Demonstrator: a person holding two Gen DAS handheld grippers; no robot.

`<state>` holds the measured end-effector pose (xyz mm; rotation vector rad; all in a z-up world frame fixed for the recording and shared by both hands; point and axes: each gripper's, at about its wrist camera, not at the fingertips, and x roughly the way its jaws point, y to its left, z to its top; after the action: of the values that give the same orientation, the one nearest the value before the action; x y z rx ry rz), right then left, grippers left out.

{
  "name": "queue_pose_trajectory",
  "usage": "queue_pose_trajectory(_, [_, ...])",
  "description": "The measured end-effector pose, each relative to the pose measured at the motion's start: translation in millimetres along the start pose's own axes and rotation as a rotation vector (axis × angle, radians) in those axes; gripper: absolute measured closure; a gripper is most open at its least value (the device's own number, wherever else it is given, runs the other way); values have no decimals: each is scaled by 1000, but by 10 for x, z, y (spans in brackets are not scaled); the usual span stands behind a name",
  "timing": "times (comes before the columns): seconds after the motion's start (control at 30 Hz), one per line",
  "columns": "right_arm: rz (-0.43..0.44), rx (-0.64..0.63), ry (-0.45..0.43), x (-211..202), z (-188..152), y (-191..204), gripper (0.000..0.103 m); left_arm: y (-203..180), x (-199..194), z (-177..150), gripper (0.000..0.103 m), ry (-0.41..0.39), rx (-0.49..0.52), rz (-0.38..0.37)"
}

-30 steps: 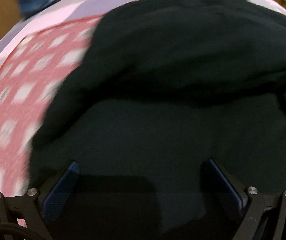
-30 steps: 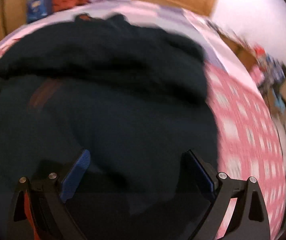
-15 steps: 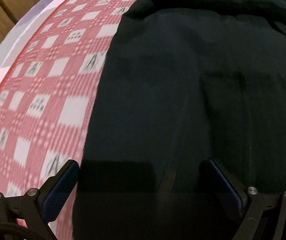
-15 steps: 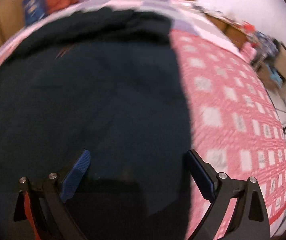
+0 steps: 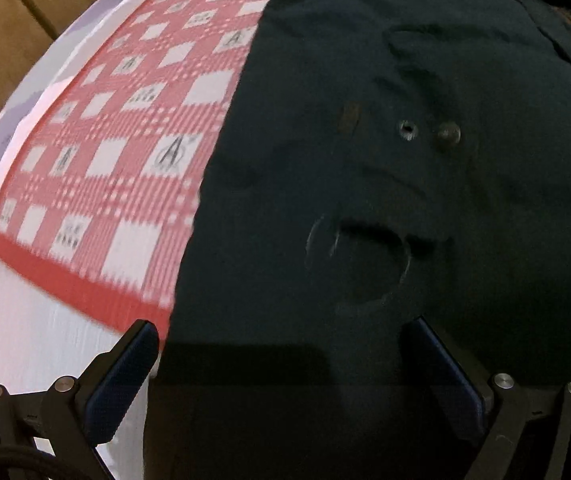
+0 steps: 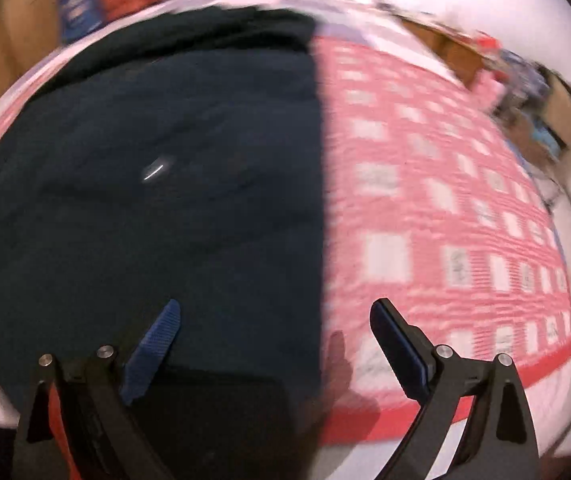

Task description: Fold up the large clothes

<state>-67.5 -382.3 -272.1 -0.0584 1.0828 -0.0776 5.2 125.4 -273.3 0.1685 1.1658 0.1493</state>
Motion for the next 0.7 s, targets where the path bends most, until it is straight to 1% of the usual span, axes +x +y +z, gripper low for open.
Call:
queue_pose_trajectory(0.03, [-2, -8, 12, -9, -83, 34, 6, 56, -14, -63, 0, 1, -3, -4])
queue_pose_trajectory(0.07, [-3, 19, 21, -42, -167, 36, 6, 115, -31, -129, 0, 0, -5, -4])
queue_pose_trajectory(0.1, [-15, 79, 35, -81, -302, -74, 6, 175, -43, -184, 0, 1, -6, -5])
queue_pose_trajectory(0.13, [-45, 135, 52, -134, -434, -194, 6, 242, -56, -242, 0, 4, -6, -1])
queue_pose_trajectory(0.2, [-109, 214, 77, -249, -674, -387, 6, 371, -103, -369, 0, 8, -8, 11])
queue_pose_trajectory(0.23, [-115, 239, 71, -347, -797, -451, 6, 446, -135, -441, 0, 6, -7, 21])
queue_pose_trajectory(0.27, [-133, 242, 66, -445, -882, -472, 6, 501, -161, -493, 0, 6, -6, 24])
queue_pose_trajectory(0.33, [-225, 214, 91, -621, -1058, -452, 6, 641, -249, -636, 0, 4, -10, 25])
queue_pose_trajectory(0.4, [-264, 239, 116, -731, -1207, -494, 6, 756, -340, -728, 0, -14, 3, 22])
queue_pose_trajectory(0.5, [-310, 270, 106, -959, -1429, -505, 6, 842, -466, -857, 0, -42, 29, 17])
queue_pose_trajectory(0.57, [-319, 281, 79, -1160, -1536, -362, 6, 893, -496, -920, 0, -42, 24, 11])
queue_pose_trajectory(0.7, [-284, 292, 55, -1218, -1549, -67, 6, 925, -519, -996, 0, -49, 17, -20])
